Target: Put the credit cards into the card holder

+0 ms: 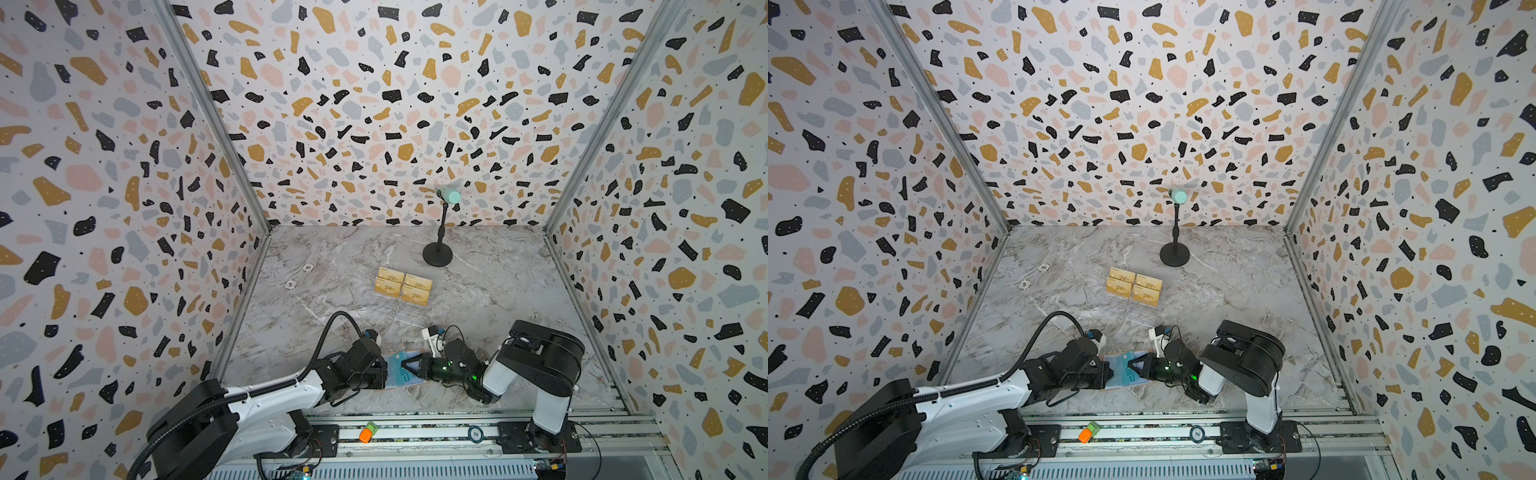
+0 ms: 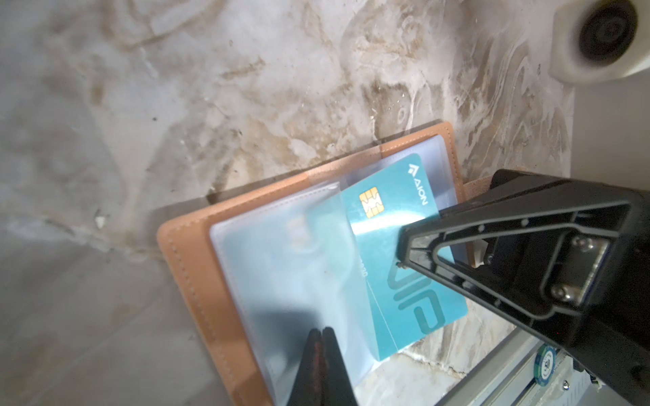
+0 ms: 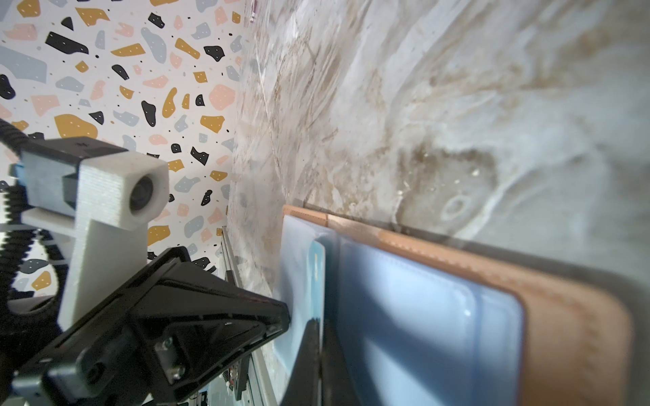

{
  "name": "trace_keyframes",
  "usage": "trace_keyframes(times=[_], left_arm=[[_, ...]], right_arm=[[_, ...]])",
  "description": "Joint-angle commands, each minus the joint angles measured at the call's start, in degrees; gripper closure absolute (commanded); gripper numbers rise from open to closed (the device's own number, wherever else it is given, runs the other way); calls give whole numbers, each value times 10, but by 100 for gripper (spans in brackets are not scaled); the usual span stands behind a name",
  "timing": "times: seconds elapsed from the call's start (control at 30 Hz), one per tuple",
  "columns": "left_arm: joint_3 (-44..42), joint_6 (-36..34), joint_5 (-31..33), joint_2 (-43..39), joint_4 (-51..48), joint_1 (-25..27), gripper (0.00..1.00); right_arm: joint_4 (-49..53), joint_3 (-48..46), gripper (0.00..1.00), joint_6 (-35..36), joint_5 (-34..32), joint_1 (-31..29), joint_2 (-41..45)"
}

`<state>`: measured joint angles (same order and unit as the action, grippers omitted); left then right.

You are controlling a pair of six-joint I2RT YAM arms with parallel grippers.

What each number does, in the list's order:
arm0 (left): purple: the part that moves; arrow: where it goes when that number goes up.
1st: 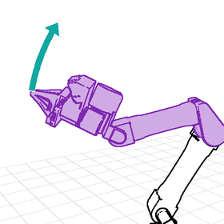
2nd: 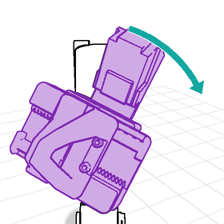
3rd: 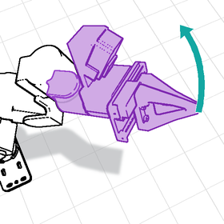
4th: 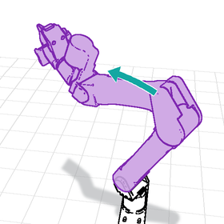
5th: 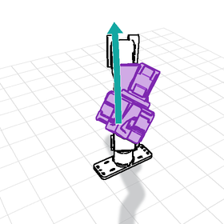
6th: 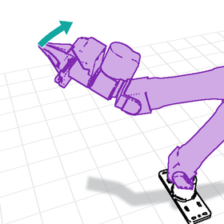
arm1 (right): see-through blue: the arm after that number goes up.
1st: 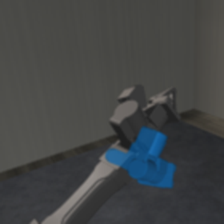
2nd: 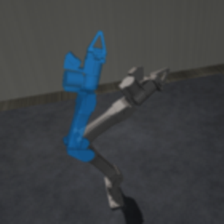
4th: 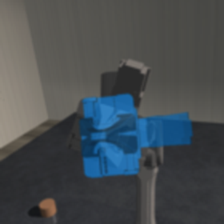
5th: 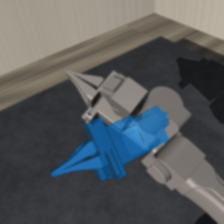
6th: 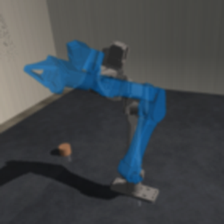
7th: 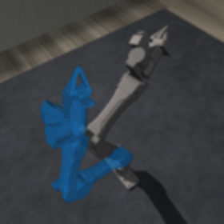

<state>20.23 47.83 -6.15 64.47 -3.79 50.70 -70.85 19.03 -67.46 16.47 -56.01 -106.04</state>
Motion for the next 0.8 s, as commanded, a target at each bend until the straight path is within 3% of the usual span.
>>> trace_keyframes(times=[0.0,0.37,0.6,0.77], left_arm=[[-14,5,2,-5,-14,3,100],[-14,7,0,-4,-12,3,100],[-14,10,1,-6,-12,3,100],[-14,12,6,-8,-15,3,100]], right_arm=[[43,3,100,30,-15,0,8],[29,9,100,40,-2,5,-1],[-43,2,100,2,14,4,-33],[-38,4,100,-1,8,0,-39]])
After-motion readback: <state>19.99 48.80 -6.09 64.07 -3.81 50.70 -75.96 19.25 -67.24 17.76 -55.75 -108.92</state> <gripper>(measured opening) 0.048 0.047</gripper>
